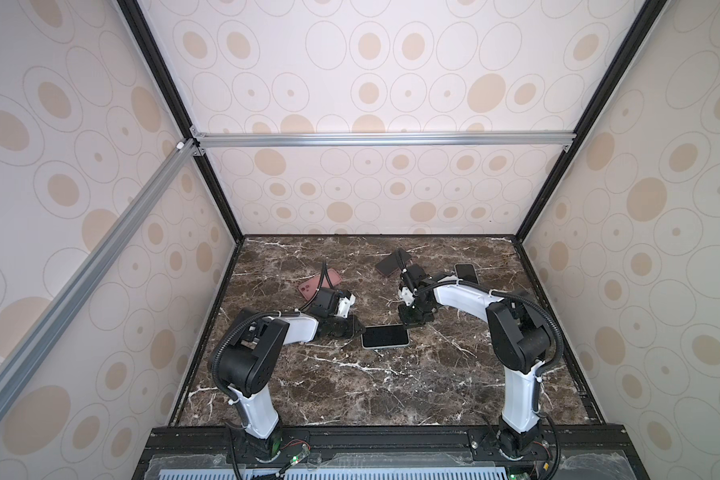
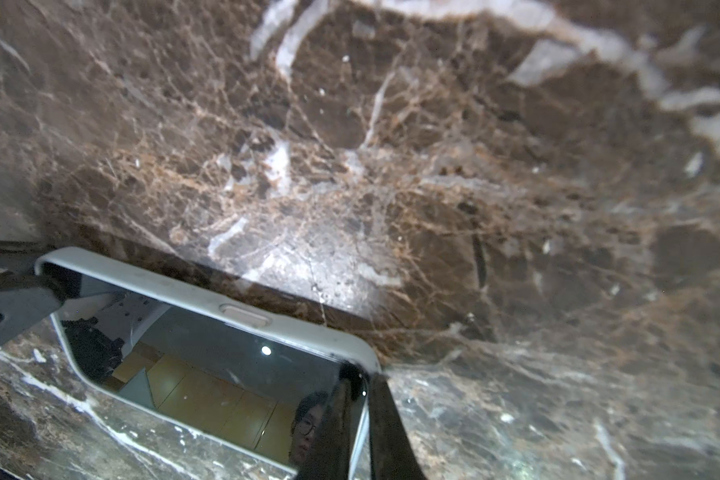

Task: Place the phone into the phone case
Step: 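Open the left gripper and lift it off while the right gripper holds the case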

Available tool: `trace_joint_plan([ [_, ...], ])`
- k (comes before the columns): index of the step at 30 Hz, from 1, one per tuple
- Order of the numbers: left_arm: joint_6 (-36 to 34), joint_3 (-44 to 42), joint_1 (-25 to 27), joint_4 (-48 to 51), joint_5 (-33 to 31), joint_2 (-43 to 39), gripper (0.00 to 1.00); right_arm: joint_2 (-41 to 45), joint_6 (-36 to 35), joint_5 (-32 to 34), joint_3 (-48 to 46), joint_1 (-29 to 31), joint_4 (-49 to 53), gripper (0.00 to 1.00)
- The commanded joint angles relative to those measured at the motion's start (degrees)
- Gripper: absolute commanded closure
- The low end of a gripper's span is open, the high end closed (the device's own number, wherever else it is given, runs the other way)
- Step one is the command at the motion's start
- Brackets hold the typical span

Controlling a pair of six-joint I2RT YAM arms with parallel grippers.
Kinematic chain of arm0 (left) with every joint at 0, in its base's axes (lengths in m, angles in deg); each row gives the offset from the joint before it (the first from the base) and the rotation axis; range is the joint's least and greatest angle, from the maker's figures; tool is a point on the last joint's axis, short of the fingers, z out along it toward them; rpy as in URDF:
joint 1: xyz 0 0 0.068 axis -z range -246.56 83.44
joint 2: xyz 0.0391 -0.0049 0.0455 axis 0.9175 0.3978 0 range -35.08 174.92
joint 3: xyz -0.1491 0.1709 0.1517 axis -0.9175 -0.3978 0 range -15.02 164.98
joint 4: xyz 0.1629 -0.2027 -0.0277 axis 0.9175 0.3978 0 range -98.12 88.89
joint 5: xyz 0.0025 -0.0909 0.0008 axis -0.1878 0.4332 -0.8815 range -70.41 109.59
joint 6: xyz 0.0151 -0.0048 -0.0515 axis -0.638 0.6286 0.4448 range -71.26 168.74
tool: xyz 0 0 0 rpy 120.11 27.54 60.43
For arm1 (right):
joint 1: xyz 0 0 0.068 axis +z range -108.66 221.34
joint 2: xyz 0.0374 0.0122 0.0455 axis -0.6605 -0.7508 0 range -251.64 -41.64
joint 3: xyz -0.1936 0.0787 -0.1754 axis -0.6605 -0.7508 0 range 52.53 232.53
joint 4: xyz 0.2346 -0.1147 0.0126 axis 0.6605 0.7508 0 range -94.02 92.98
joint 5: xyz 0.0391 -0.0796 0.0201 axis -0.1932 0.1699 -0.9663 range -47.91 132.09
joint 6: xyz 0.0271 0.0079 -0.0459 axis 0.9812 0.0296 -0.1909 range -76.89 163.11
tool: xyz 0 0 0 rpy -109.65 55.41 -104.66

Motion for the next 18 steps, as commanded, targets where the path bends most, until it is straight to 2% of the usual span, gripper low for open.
trace_joint_plan([
  [1, -0.07, -0.39, 0.76, -0.76, 1.16, -0.02, 0.82, -14.47, 0.69, -7.7, -6.06, 4.56, -9.36, 0.88],
  [7, -0.07, -0.5, 0.77, -0.01, -2.73, -1.97, 0.8, -11.38, -0.5, 5.21, -5.77, 4.72, -4.44, 0.86],
  [13, -1.12, 0.12, 0.7, 3.67, -9.51, -4.96, 0.75, -10.21, -2.3, 11.59, -3.72, 5.73, -0.03, 0.79],
  [18, -1.57, -0.55, 0.63, 4.96, -12.2, -7.59, 0.74, -10.61, -2.66, 13.55, -2.22, 6.56, 1.84, 0.79],
])
